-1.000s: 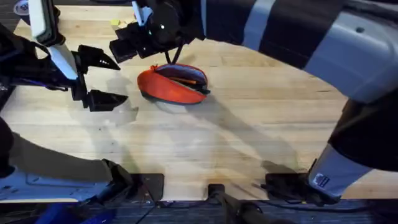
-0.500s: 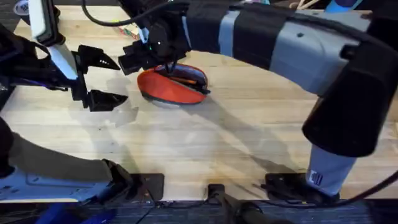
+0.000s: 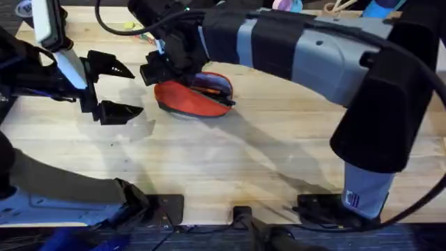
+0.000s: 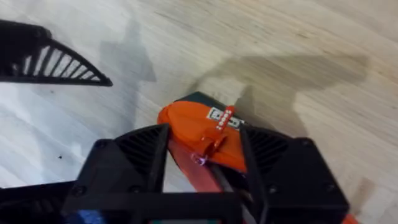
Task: Unzip the bag, pick up the pens from the table one at a time and place them inside, then zip the bag closed.
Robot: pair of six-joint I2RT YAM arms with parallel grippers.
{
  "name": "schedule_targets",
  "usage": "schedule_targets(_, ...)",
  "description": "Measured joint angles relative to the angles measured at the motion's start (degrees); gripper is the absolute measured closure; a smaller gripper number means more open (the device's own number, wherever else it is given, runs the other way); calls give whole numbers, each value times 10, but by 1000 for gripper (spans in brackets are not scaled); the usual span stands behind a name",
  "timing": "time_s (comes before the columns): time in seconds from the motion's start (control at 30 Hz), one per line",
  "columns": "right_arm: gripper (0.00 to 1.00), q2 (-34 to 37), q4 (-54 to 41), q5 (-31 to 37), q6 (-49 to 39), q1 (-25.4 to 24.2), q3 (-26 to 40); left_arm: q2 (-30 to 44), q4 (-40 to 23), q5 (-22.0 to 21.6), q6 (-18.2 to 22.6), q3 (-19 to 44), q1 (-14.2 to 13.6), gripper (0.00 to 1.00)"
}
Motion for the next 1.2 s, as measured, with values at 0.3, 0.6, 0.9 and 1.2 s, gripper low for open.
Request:
schedule_targets(0.3, 651, 0, 3, -9, 3, 4, 1, 0, 0, 0, 0, 0, 0, 8)
schedule_targets(0.6, 828, 0, 3, -10, 3, 3, 1, 0, 0, 0, 0, 0, 0, 8)
schedule_targets(0.9, 968, 0, 2, -10, 3, -3, 1, 0, 0, 0, 0, 0, 0, 8)
schedule_targets(1.2, 970, -5, -3, -10, -28, -5, 1, 0, 0, 0, 0, 0, 0, 7)
